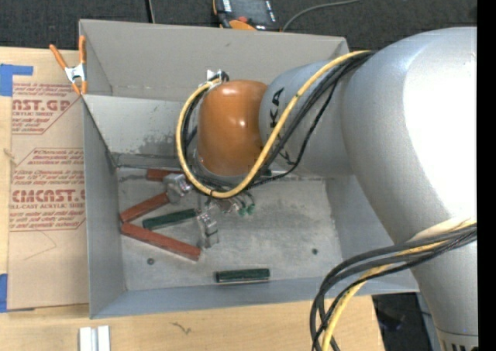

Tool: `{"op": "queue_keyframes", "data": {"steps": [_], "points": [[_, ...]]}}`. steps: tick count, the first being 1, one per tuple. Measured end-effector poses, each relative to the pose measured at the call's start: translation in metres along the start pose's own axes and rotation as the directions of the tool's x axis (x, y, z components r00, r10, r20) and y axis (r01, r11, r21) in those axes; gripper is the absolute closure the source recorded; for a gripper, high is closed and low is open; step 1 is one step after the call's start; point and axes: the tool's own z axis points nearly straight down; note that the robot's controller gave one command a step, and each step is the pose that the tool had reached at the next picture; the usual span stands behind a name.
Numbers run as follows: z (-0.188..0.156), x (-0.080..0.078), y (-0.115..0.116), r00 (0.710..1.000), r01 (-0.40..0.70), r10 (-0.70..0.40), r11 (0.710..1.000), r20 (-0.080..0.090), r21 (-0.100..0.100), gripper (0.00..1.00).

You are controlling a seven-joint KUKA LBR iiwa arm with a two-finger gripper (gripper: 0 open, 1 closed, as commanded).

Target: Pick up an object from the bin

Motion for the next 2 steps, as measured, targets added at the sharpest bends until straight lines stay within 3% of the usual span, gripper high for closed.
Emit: {"op": "queue_keyframes", "data": {"steps": [1,2], "points": [[-0.002,-0.002,0.000,1.000,0.000,0.000,1.000,0.008,0.001,1.00],[-0.139,-0.010,0.002,1.000,0.028,-0.028,1.000,0.010,0.004,1.00]]}}
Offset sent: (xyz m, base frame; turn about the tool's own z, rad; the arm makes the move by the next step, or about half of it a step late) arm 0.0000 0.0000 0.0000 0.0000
